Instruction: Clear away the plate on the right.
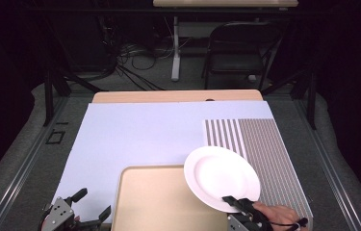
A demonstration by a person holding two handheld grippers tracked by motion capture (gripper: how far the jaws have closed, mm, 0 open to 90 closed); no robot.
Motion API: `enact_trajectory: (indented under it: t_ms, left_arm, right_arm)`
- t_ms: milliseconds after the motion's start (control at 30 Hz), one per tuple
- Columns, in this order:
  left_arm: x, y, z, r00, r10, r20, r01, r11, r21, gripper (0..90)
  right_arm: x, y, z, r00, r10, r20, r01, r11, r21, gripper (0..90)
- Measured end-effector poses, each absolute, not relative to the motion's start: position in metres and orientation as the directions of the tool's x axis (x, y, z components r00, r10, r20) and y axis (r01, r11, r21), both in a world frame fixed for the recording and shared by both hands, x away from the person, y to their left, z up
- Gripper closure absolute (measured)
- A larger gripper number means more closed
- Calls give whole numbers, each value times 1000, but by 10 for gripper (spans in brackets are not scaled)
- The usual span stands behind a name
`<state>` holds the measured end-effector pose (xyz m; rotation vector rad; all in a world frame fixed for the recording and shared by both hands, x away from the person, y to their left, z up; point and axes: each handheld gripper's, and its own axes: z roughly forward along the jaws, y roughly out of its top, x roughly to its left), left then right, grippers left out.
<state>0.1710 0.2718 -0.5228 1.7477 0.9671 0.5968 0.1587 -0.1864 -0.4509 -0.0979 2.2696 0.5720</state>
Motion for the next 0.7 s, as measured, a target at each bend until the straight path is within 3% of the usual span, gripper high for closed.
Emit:
enact_trajectory:
  t_ms: [700]
  left_arm:
    - [170, 273, -522, 554, 831, -47, 325, -164, 932, 29]
  right_arm:
    - [148, -147, -460, -709, 41, -704, -330, 863, 382, 818]
